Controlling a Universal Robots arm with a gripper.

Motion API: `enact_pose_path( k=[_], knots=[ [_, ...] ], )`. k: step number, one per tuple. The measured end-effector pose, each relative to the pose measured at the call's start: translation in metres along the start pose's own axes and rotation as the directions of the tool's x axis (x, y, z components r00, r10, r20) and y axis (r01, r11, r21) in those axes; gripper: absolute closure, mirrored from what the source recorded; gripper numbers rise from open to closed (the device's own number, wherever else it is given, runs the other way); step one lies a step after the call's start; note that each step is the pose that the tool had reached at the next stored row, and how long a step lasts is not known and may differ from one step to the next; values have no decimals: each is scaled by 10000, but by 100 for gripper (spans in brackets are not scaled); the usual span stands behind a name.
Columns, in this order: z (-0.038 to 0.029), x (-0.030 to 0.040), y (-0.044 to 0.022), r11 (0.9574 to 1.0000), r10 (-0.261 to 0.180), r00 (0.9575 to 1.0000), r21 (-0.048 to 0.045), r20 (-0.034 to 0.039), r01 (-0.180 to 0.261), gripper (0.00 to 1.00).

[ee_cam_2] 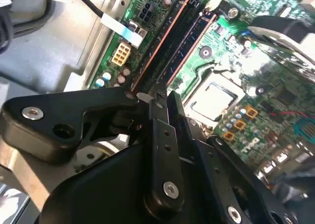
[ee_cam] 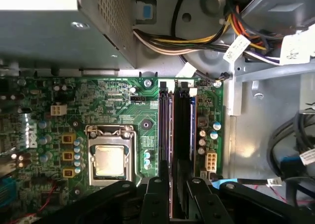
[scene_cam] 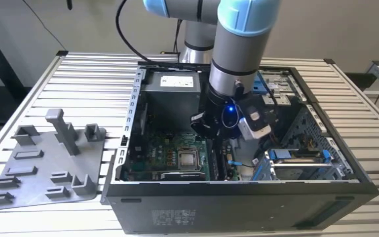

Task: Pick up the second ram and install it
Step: 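Insert the second ram into the second slot, then press down the second ram until it locks into place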

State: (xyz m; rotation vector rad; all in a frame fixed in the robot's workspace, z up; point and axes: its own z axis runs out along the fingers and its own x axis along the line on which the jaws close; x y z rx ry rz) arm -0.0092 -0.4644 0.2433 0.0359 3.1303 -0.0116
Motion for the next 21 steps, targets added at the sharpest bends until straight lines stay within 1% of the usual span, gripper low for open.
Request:
enact_pose_path(
  k=[1,4,5,6,7,8,21],
  knots=[
    [-37,-1,0,10000,0,10000,-3,2,0,77],
    [-49,-1,0,10000,0,10000,-5,2,0,77],
    [-52,-1,0,10000,-1,10000,-2,1,1,80],
    [-54,-1,0,10000,-1,10000,-4,1,1,86],
    [-57,-1,0,10000,-1,10000,-2,1,1,86],
    [-59,-1,0,10000,0,10000,-3,1,0,89],
    [-90,-1,0,10000,0,10000,-2,1,0,89]
  ],
)
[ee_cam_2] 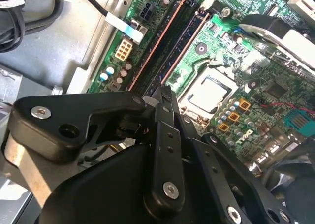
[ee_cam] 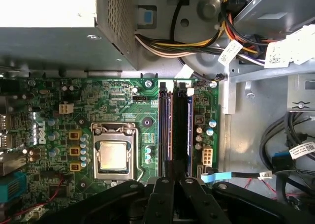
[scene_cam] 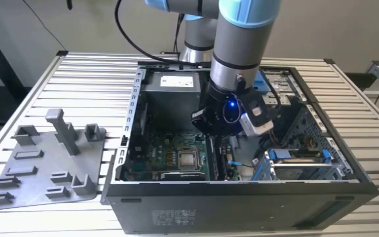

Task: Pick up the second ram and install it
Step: 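Press down the second ram until it locks into place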

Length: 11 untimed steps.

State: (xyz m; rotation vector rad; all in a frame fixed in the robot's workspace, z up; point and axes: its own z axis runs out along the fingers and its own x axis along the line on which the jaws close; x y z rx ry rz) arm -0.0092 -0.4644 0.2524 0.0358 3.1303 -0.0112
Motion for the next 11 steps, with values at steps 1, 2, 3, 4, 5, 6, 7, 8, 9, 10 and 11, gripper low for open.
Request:
enact_pose_path(
  k=[1,2,3,4,5,6,7,8,9,10,11],
  knots=[
    [-3,0,0,10000,0,10000,1,0,0,89],
    [-5,0,0,10000,0,10000,1,0,0,89],
    [-7,0,0,10000,0,10000,0,0,0,89],
    [-9,0,0,10000,0,10000,0,0,0,89],
    [-9,0,0,10000,-16,10000,-1,0,16,89],
    [-9,0,0,10000,-72,10000,-1,1,72,89],
    [-9,0,0,9998,-174,9998,-3,1,174,89],
    [-9,0,0,9995,-318,9995,-4,3,318,89],
    [-9,0,0,9987,-500,9987,-5,4,500,89],
    [-9,0,0,9977,-679,9977,-6,4,679,89],
    [-8,0,0,9963,-859,9963,-8,6,859,89]
  ],
)
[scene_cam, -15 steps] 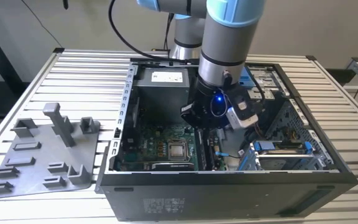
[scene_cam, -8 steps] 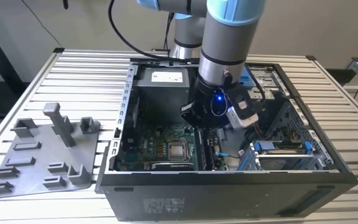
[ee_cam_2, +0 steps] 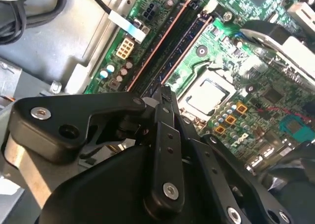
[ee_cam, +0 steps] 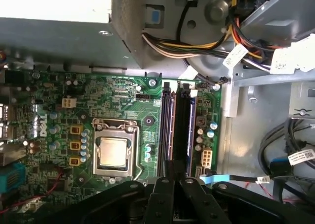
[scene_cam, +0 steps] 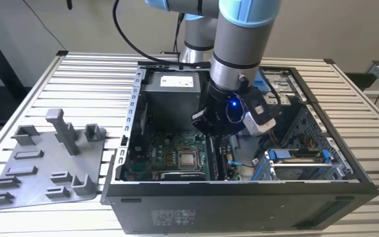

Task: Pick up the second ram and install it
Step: 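Press down the second ram until it locks into place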

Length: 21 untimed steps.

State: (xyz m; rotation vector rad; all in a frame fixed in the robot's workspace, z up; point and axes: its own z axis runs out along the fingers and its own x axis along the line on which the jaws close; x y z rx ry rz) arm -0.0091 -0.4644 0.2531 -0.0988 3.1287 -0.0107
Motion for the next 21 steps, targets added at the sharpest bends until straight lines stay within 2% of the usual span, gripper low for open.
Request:
enact_pose_path(
  k=[4,8,12,19,21],
  knots=[
    [2,1,0,9974,-720,9974,-7,6,720,89],
    [2,1,0,9899,-1421,9899,-13,12,1421,89],
    [2,1,0,9770,-2131,9770,-20,18,2131,89],
    [2,1,0,9477,-3192,9477,-30,29,3192,89],
    [2,1,0,9429,-3332,9429,-31,31,3332,89]
  ],
)
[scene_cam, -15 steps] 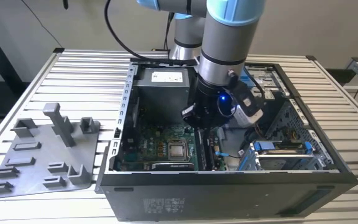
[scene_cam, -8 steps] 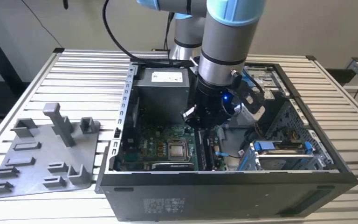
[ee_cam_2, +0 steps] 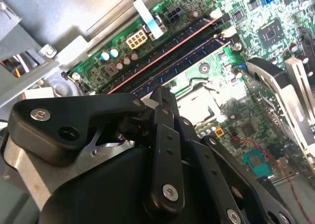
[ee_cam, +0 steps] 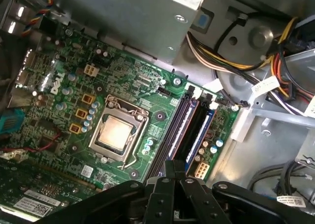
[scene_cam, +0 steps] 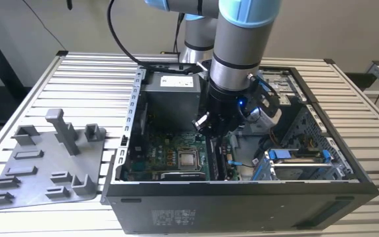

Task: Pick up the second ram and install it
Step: 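Press down the second ram until it locks into place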

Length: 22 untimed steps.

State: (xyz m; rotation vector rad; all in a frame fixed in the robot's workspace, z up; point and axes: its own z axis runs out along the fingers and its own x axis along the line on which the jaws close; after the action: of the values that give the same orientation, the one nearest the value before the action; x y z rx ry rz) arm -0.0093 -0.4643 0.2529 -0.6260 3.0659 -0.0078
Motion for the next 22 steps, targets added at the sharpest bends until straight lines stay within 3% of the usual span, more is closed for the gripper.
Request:
enact_pose_path(
  k=[8,12,19,22],
  knots=[
    [6,1,0,10000,-63,10000,1,-1,63,89],
    [14,1,1,9978,-656,9978,-7,5,656,89],
    [19,1,1,9848,-1736,9848,-19,15,1736,89],
    [18,2,1,9764,-2158,9764,-23,19,2158,89]
  ],
)
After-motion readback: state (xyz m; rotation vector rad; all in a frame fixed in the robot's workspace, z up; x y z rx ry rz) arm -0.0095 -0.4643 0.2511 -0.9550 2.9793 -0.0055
